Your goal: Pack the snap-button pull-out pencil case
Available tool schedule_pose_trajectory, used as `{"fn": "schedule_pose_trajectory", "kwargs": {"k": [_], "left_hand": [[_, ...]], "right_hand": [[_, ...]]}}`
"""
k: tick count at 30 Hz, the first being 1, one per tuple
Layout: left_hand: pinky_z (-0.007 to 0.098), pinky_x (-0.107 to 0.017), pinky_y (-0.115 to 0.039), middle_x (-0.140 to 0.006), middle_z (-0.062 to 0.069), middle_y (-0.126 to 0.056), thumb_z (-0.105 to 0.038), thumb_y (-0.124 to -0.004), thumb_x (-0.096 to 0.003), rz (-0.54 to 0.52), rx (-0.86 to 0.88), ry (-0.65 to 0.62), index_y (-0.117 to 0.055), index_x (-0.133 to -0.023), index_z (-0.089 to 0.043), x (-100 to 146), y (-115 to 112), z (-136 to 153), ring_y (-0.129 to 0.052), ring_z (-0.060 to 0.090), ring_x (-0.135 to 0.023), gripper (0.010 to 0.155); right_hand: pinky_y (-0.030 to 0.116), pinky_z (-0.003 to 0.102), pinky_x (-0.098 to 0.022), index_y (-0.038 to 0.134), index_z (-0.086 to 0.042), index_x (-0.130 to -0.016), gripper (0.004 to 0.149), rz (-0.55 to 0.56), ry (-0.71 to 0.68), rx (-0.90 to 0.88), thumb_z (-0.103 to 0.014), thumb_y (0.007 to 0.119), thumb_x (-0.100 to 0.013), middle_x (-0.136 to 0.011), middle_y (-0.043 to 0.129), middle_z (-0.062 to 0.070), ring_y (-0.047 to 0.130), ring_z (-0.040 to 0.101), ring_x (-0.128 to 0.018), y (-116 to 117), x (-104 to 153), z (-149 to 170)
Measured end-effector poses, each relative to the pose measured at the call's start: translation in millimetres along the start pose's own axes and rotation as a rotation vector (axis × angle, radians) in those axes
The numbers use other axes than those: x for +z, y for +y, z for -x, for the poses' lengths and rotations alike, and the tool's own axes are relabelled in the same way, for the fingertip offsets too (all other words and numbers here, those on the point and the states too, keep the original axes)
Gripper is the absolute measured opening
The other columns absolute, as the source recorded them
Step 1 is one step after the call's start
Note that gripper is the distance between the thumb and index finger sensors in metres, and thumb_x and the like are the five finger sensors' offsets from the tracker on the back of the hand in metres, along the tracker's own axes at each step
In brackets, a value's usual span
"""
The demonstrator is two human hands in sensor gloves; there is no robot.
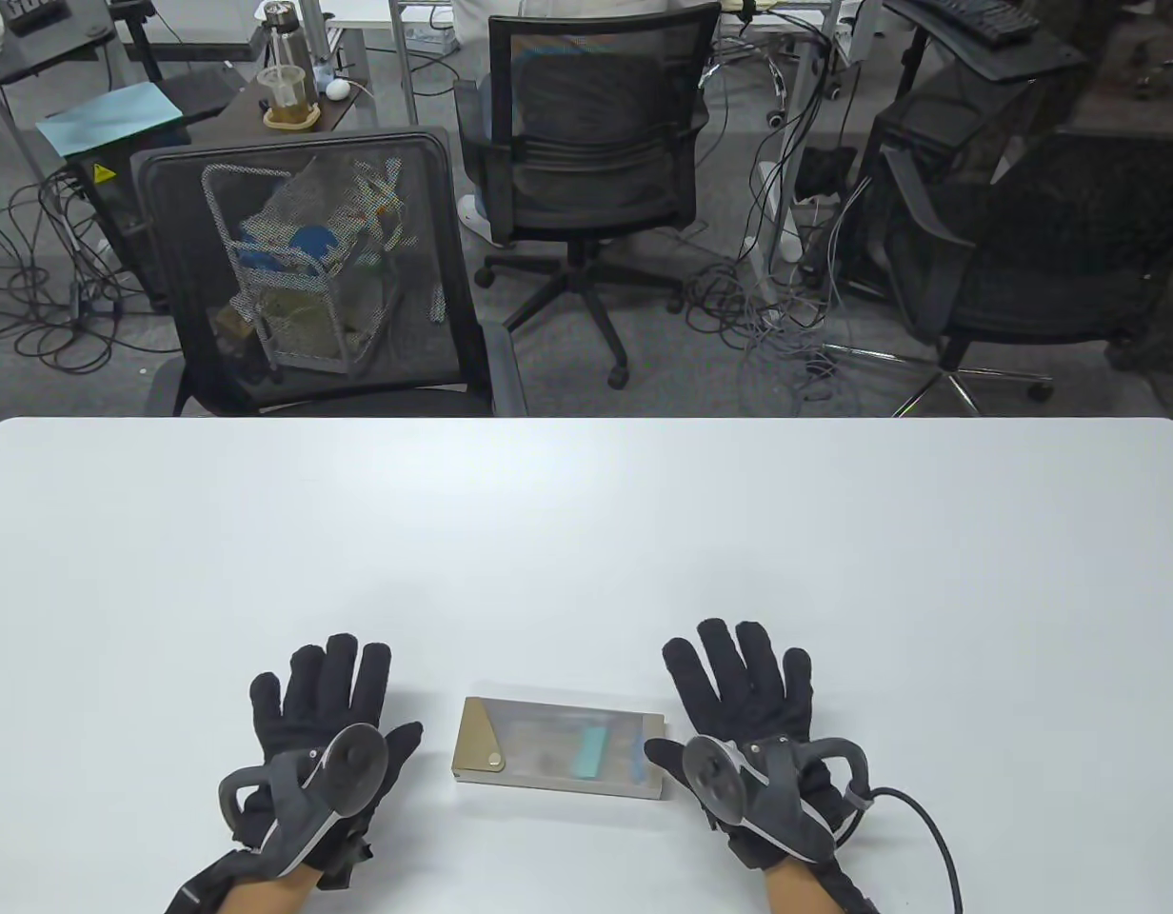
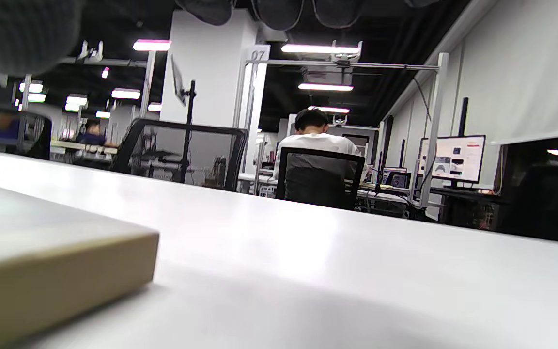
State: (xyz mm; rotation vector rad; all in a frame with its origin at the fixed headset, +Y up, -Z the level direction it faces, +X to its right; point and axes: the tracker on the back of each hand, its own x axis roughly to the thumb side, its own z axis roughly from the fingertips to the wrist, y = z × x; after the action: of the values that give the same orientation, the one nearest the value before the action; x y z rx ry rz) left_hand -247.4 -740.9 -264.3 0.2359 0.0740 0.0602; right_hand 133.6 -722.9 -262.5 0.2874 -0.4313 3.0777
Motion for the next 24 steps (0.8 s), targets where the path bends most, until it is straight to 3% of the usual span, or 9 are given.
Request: {"fn": "schedule_pose_trajectory", "kwargs": {"k": [2, 24], "left_hand": [[0.064, -0.085, -0.027, -0.123, -0.012, -0.036, -0.07, -0.074, -0.0323, -0.003, -0.015, -0.011, -0.039, -0.11, -0.046, 0.9, -0.8, -2.9, -0.042, 0.027, -0.12, 0.088], [0.064, -0.085, -0.027, -0.123, -0.012, -0.037, -0.07, -0.074, -0.0324, -0.028, -0.009, -0.025, -0.04, -0.11, -0.046, 1.9, 1.7, -2.3, -0.042, 0.027, -0.12, 0.088]], "right_hand": [[0.031, 0.067, -0.074, 0.031, -0.044, -0.109, 0.089, -0.067, 0.011, -0.074, -0.078, 0.064, -0.034, -0.123, 0.024, -0.002, 0.029, 0.035, -0.111, 4.8, 1.3, 8.6], [0.033, 0.067, -0.073, 0.032, -0.043, -0.109, 0.089, -0.062, -0.013, -0.096, -0.078, 0.065, -0.035, -0.123, 0.027, -0.001, 0.032, 0.035, -0.11, 9.7, 1.9, 3.8]]}}
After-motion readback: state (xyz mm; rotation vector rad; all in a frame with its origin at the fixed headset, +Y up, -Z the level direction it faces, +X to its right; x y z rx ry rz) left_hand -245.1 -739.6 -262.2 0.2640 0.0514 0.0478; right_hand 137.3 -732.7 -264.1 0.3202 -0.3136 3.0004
